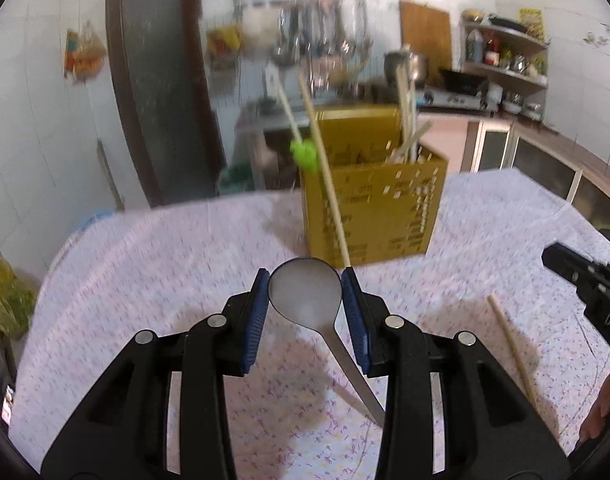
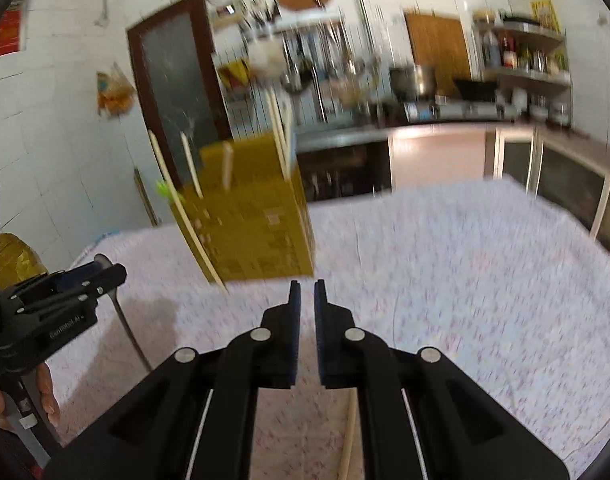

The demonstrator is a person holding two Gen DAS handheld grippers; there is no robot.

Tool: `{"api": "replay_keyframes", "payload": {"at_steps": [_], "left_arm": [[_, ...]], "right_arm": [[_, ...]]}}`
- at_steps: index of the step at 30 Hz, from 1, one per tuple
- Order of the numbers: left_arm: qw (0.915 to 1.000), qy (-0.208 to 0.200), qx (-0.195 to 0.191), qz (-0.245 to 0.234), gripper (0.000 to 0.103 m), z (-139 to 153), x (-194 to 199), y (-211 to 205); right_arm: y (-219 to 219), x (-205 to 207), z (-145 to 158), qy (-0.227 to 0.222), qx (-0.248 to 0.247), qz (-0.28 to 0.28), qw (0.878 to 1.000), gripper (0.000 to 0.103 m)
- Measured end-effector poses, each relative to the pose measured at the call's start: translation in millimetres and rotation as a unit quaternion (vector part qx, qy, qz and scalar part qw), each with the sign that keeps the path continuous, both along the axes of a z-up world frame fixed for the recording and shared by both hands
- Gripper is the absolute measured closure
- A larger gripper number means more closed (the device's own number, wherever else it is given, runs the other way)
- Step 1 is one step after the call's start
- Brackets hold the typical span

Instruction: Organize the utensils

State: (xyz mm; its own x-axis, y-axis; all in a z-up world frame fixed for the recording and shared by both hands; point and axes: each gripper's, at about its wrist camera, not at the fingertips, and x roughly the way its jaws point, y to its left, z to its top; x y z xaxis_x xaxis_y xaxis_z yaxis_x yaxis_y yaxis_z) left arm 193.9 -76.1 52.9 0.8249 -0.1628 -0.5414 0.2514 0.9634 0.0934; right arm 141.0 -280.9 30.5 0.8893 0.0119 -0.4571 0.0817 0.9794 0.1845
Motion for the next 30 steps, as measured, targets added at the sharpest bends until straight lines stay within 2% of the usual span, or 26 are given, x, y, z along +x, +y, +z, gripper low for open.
{"api": "replay_keyframes", "payload": {"at_steps": [3,6,8,11,13,14,15,16,19,21,23,25,26,28,30], "left_arm": [[0.9997,-0.025,-0.001,-0.006,0.067,7.9,-6.6,4.4],[0.9995,-0.03,-0.009,-0.008,0.067,13.2,-11.3,9.5],[0.9994,-0.032,-0.007,-0.009,0.067,15.1,-12.8,10.6],[0.9994,-0.031,-0.008,-0.009,0.067,15.6,-13.4,13.4],[0.9996,-0.022,-0.014,-0.01,0.067,15.8,-11.8,16.4],[0.9997,-0.013,-0.015,-0.011,0.067,15.1,-9.5,17.7],[0.9998,-0.006,-0.015,-0.012,0.067,13.4,-6.3,17.1],[0.9998,0.0,-0.015,-0.013,0.067,11.0,-3.8,16.8],[0.9999,0.008,-0.01,-0.009,0.067,6.0,2.1,15.7],[0.9998,0.012,-0.011,-0.007,0.067,4.1,4.9,15.4],[0.9998,0.016,-0.013,-0.007,0.067,4.7,7.0,15.1],[0.9998,0.017,-0.01,-0.007,0.067,5.4,8.5,14.8],[0.9998,0.016,-0.008,-0.007,0.067,5.9,9.1,15.3],[0.9999,0.015,-0.005,-0.006,0.067,6.0,9.7,14.8],[0.9999,0.011,-0.003,-0.005,0.067,6.0,9.4,15.6]], "right_arm": [[5.8,-11.4,12.8,-0.046,-0.019,0.0,0.999,0.096],[5.8,-15.6,18.2,-0.065,-0.017,-0.002,0.998,0.096],[5.2,-14.7,18.8,-0.06,-0.016,-0.001,0.998,0.096],[-1.4,-6.5,14.0,-0.029,-0.013,-0.007,0.999,0.094],[-7.8,11.9,0.6,0.029,-0.018,-0.015,0.999,0.074],[-10.8,17.5,-6.3,0.047,-0.016,-0.021,0.999,0.043],[-14.6,26.4,-15.9,0.073,-0.017,-0.031,0.997,0.036],[-16.7,33.6,-23.8,0.096,-0.021,-0.036,0.995,0.036],[-21.1,58.6,-51.9,0.17,-0.034,-0.042,0.984,0.042],[-18.6,67.4,-63.3,0.199,-0.043,-0.04,0.978,0.063],[-15.5,80.2,-76.8,0.234,-0.059,-0.042,0.97,0.077],[-14.5,82.4,-78.0,0.232,-0.062,-0.042,0.97,0.088],[-15.3,83.6,-77.0,0.232,-0.053,-0.04,0.97,0.097],[-15.6,81.2,-72.4,0.223,-0.032,-0.035,0.974,0.097],[-15.6,72.2,-61.5,0.194,-0.025,-0.035,0.98,0.097]]}}
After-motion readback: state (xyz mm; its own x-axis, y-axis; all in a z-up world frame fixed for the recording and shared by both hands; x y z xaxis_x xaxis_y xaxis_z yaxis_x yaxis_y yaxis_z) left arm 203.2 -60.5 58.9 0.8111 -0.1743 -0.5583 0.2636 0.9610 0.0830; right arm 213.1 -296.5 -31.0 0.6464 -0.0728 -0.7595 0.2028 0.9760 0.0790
